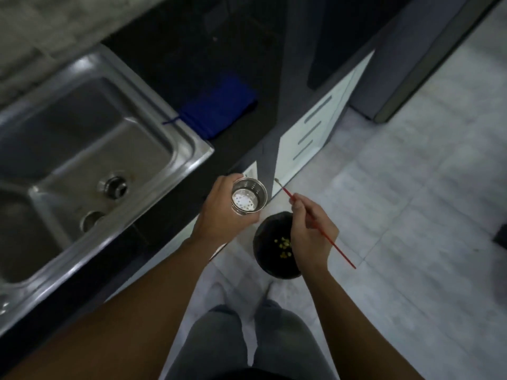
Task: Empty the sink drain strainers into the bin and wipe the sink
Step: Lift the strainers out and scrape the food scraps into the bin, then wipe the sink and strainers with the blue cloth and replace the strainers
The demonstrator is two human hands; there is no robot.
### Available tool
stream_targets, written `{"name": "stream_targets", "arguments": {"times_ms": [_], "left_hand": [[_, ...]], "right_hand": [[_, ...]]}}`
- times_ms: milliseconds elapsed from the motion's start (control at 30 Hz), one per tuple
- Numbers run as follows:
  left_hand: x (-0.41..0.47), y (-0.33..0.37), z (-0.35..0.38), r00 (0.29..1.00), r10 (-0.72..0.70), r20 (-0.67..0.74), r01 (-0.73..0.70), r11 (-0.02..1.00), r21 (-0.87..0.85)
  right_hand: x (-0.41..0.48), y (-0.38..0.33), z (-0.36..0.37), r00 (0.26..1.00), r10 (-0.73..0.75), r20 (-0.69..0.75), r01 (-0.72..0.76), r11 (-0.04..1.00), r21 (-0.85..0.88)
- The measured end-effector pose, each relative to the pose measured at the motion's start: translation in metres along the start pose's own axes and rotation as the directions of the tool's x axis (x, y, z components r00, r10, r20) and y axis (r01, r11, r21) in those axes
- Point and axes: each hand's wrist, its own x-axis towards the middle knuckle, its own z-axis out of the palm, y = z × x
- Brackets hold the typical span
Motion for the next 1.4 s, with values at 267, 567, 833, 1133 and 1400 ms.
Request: {"name": "stream_targets", "arguments": {"times_ms": [267,567,833,1133,1400], "left_hand": [[0.005,-0.01,-0.124,0.917,-0.108,-0.384,0.101,0.994,-0.039],[-0.001,-0.124,-0.211,0.849,-0.378,-0.369,0.344,0.926,-0.156],[0.021,-0.202,-0.216,0.825,-0.518,-0.227,0.499,0.856,-0.138],[0.051,-0.247,-0.182,0.771,-0.636,0.008,0.635,0.769,-0.076],[0.068,-0.268,-0.161,0.745,-0.664,0.056,0.665,0.736,-0.125]], "right_hand": [[0.006,-0.103,0.089,0.906,-0.401,0.134,0.367,0.903,0.223],[-0.017,-0.146,0.227,0.738,-0.492,0.463,0.455,0.868,0.198],[-0.014,-0.12,0.302,0.606,-0.436,0.666,0.597,0.802,-0.017],[-0.017,-0.103,0.313,0.535,-0.271,0.8,0.658,0.728,-0.193],[-0.016,-0.098,0.313,0.521,-0.245,0.818,0.664,0.718,-0.208]]}}
